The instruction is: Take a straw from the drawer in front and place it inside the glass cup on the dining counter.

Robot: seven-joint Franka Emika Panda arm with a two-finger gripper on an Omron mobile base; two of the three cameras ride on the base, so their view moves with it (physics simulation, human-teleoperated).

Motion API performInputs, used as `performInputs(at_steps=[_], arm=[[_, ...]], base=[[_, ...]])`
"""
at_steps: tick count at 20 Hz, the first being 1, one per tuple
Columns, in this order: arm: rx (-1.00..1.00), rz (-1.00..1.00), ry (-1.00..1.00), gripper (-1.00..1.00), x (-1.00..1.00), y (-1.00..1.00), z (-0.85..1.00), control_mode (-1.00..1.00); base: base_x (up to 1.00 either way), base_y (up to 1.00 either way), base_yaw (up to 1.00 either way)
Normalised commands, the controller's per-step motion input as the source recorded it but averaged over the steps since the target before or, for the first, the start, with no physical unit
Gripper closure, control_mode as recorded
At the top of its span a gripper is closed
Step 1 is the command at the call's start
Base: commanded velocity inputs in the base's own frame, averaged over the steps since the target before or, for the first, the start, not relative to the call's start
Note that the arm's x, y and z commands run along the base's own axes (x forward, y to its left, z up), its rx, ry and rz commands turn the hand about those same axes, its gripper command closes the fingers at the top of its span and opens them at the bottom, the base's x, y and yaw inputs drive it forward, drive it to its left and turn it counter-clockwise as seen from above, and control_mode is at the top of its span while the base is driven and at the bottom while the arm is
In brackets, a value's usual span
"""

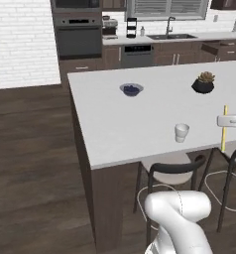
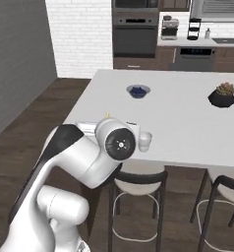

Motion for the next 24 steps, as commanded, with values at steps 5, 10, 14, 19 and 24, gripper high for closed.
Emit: performInputs(at_steps=[5,10,14,19,24], arm=[[0.00,0.00,0.00,1.00,0.00,0.00,0.00,1.00],[0.00,0.00,0.00,1.00,0.00,0.00,0.00,1.00],[0.00,0.00,0.00,1.00,0.00,0.00,0.00,1.00],[0.00,0.00,0.00,1.00,0.00,0.00,0.00,1.00],[0.00,0.02,-0.05,1.00,0.20,-0.08,0.00,-1.00]], base=[[0.76,0.04,-0.15],[0.70,-0.03,-0.01],[0.68,-0.04,0.00],[0.62,-0.20,0.00],[0.37,-0.08,0.00]])
